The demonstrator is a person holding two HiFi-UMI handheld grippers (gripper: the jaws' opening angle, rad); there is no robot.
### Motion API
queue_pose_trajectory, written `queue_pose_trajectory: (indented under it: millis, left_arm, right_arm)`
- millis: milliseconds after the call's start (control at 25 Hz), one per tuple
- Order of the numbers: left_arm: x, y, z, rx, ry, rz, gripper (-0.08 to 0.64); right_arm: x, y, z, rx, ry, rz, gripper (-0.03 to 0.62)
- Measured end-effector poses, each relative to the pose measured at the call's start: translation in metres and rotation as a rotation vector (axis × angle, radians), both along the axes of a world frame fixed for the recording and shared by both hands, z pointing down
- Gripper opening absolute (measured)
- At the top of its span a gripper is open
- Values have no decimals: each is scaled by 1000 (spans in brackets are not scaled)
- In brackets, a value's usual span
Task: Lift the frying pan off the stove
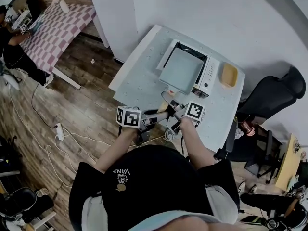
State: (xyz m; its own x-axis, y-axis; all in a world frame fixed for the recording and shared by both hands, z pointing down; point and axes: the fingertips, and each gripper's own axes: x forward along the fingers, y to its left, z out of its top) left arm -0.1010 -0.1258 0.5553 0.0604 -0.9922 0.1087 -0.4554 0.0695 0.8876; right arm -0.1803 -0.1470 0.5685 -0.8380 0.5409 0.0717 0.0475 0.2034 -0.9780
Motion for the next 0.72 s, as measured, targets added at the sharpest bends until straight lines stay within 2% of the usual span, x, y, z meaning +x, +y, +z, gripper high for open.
queue_pose_trajectory:
  millis: [120,240,360,480,640,720]
  left_arm:
    - [7,15,3,-5,-12,4,147]
    - [9,28,8,1,-18,-9,147]
    - [13,36,14,-13,-25,-1,147]
    - [29,52,7,-13,-30,31,147]
    - [46,74,1,-10,-31,50,149]
    - [54,81,0,-2,-31,54,149]
  right_arm:
    - [8,15,-5,-10,-19,4,178]
    - [18,25,-2,22,14,14,178]
    - [21,34,-4,-9,-23,18,178]
    - [37,46,1,28,16,39,179]
    - [51,68,0,-4,-23,61,179]
    - [60,74,3,29,9,70,179]
